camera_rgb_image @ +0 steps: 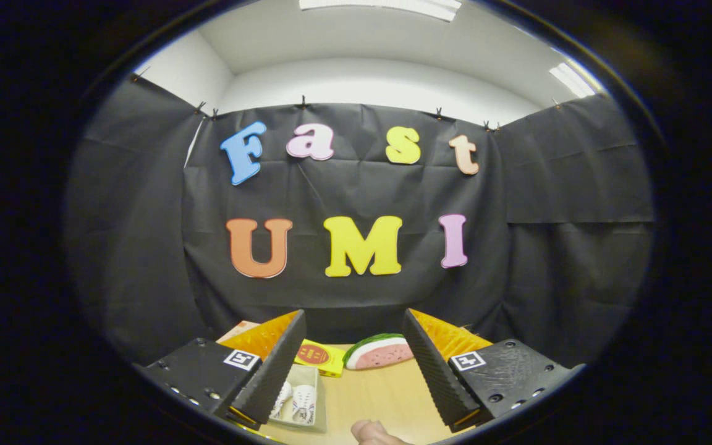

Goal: Open the storage box then place both shoes into the box .Put the left shoe in first, then the right shoe, with the right side of both shoes facing outward in a uniform manner.

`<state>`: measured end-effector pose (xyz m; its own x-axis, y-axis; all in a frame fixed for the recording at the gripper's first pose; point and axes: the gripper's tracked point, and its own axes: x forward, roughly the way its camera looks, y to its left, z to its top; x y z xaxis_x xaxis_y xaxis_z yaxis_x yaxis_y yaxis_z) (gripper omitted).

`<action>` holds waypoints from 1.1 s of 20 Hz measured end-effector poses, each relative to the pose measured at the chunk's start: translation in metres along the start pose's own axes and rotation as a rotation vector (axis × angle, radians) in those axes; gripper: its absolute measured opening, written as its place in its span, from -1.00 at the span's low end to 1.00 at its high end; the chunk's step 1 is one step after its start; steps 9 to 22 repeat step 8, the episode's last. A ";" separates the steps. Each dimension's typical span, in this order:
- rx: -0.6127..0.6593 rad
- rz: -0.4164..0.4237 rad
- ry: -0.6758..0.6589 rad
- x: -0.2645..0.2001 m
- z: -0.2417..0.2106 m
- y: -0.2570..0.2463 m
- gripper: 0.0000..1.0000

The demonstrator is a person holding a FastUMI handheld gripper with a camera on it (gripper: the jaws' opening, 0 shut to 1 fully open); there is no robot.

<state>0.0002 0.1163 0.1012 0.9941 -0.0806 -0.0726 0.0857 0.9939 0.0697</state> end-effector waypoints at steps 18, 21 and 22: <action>-0.051 0.004 -0.016 -0.006 0.009 0.010 0.92; -0.051 0.004 -0.016 -0.006 0.009 0.010 0.92; -0.051 0.004 -0.016 -0.006 0.009 0.010 0.92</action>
